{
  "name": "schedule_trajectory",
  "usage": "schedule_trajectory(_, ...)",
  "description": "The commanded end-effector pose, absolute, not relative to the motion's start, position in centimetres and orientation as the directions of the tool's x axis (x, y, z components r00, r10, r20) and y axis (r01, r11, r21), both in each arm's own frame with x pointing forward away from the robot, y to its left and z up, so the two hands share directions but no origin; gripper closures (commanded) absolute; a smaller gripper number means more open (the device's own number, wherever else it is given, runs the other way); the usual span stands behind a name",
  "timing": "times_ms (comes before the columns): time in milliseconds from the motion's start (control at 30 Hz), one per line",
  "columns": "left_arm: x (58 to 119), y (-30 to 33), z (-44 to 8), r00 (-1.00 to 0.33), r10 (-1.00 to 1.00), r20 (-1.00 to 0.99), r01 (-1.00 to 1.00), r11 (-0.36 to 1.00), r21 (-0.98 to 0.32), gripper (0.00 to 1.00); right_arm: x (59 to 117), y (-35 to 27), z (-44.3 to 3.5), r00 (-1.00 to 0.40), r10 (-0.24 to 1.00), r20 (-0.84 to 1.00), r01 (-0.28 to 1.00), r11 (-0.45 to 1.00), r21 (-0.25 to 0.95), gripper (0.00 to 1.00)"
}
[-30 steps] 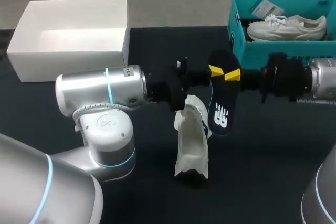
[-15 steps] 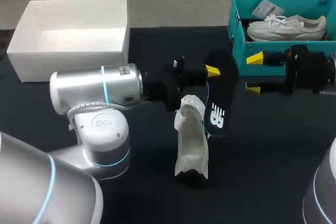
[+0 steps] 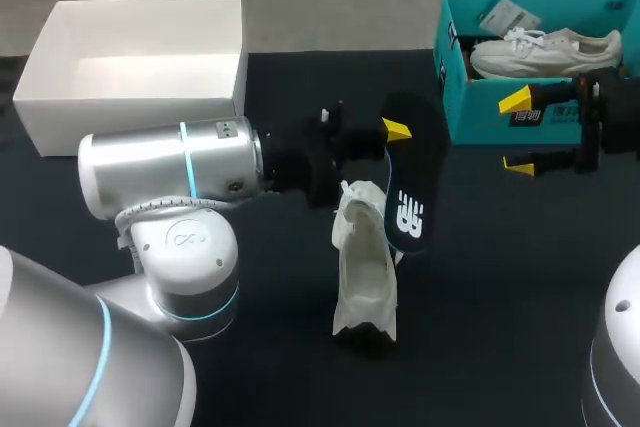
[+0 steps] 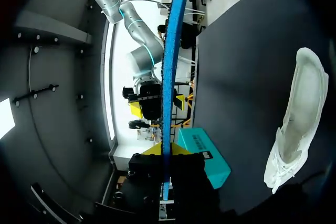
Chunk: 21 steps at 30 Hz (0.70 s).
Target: Take the shoe out of the shoebox, open the shoe tongue, remove and reinsert the insole, then place the shoe into the shoebox
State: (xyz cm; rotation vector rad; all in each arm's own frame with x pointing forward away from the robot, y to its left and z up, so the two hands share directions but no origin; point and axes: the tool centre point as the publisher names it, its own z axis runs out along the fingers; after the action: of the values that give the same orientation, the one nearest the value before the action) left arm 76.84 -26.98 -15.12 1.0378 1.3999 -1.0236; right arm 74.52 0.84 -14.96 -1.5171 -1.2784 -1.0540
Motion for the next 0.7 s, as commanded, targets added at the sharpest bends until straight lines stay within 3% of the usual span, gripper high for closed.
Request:
schedule_trajectory(33,76.1,-26.7,-14.6,-0.061,0.070,-0.996,0.961,0.274,-0.040,1.00,74.3,0.9,-15.0,0.116,0.260,0.959,0.990,-0.104,-0.092,0.00)
schedule_trajectory(333,76.0,-25.7,-14.4,-0.072,0.096,-0.993,0.955,0.293,-0.041,1.00,72.4,-2.5,-16.7,0.059,0.398,0.915,0.990,-0.140,-0.003,0.00)
schedule_trajectory(700,76.1,-25.7,-14.8,-0.087,0.111,-0.990,0.958,0.282,-0.052,1.00,68.8,-7.9,-14.2,0.070,0.543,0.837,0.972,-0.227,0.066,0.00)
